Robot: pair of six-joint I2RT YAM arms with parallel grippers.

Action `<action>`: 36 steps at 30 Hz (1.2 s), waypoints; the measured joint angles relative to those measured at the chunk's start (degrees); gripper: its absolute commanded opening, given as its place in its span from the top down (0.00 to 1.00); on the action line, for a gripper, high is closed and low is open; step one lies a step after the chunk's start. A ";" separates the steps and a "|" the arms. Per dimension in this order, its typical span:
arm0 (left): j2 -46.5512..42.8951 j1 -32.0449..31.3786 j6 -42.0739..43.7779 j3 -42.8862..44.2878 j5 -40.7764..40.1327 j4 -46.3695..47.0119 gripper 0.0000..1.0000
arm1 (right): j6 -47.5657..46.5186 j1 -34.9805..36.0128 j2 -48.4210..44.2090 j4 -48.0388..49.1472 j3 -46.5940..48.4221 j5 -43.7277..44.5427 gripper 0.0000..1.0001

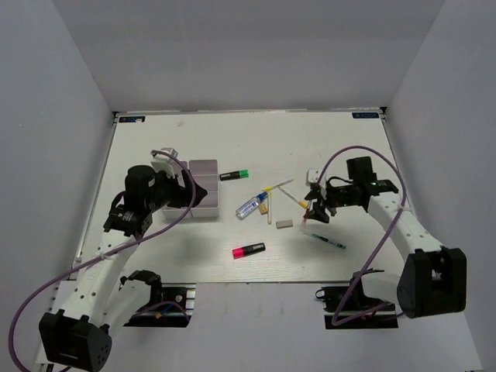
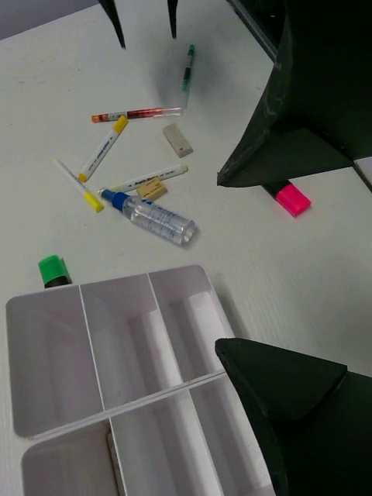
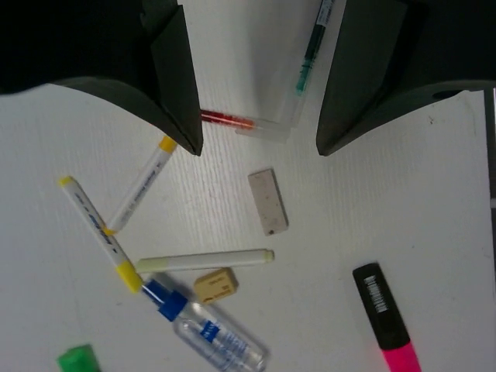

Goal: Sort the stationery into containers
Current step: Grab a piece of stationery with the right arm

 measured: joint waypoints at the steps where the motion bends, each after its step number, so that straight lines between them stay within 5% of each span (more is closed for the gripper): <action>1: -0.50 -0.04 0.22 -0.33 0.81 -0.17 0.12 | -1.22 1.92 1.29 -0.31 -0.13 0.76 0.32; 7: -9.77 -0.11 1.03 -0.59 0.09 -0.48 0.10 | -4.96 12.66 10.51 3.37 -0.81 7.91 0.20; 12: -18.25 -0.11 1.18 -0.68 -1.25 0.72 0.10 | -5.44 17.31 18.01 6.60 -0.68 13.09 0.21; 19: -19.26 -0.11 1.18 -1.25 -2.03 0.63 0.10 | -2.49 22.95 23.43 12.15 1.44 20.24 0.26; 22: -20.00 -0.11 1.18 -1.46 -2.10 0.39 0.10 | -0.94 24.46 23.82 14.40 1.53 22.40 0.38; 27: -21.20 -0.11 1.18 -1.46 -2.25 0.42 0.10 | -0.72 25.73 25.49 13.55 3.72 24.50 0.95; 28: -21.35 -0.11 1.18 -1.46 -2.32 0.39 0.10 | -0.90 25.79 26.01 12.33 4.81 24.79 1.00; 36: -22.43 -0.11 1.20 -1.46 -2.49 0.39 0.10 | -0.50 28.30 25.49 3.32 9.16 27.34 1.00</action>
